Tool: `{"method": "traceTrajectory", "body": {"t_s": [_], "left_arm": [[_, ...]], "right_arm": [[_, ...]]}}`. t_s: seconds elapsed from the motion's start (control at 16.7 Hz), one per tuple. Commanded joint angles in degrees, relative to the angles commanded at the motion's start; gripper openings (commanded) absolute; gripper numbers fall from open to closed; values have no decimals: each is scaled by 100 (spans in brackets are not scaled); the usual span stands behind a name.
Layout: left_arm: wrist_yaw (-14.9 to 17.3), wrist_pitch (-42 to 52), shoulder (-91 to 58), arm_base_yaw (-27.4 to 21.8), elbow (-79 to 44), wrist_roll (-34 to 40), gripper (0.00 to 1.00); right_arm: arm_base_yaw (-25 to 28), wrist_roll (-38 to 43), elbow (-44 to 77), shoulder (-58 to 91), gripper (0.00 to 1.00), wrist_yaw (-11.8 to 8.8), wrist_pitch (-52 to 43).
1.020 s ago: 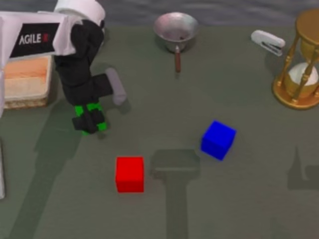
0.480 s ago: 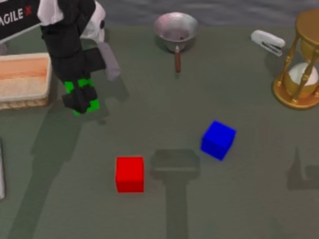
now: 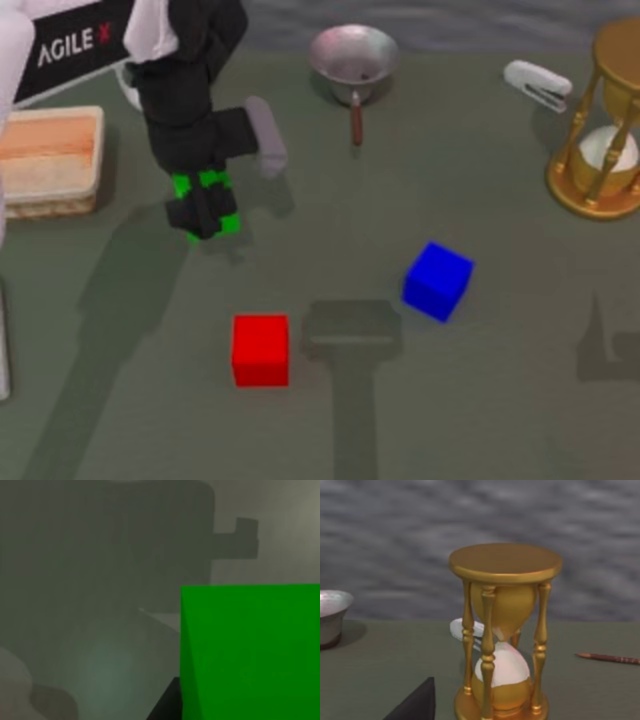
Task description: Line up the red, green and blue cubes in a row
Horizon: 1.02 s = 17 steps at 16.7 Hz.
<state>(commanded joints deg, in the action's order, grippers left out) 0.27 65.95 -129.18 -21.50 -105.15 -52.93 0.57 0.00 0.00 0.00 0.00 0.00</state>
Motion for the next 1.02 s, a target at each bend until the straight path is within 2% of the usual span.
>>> {"method": "traceTrajectory", "body": {"t_s": [0.36,0.48,0.6,1.02], "left_arm": [[12,22,422,-1713,449,473,0],[12,19,548,-2146,569,600,0],[10,14,617,-2347,630,666,0],[15,-220,511,-2361,760,653,0]], "right_arm": [[0,0,0,0,100,0,0],[0,0,0,0,100,0,0],[0,0,0,0,100,0,0],[0,0,0,0,100,0,0]]}}
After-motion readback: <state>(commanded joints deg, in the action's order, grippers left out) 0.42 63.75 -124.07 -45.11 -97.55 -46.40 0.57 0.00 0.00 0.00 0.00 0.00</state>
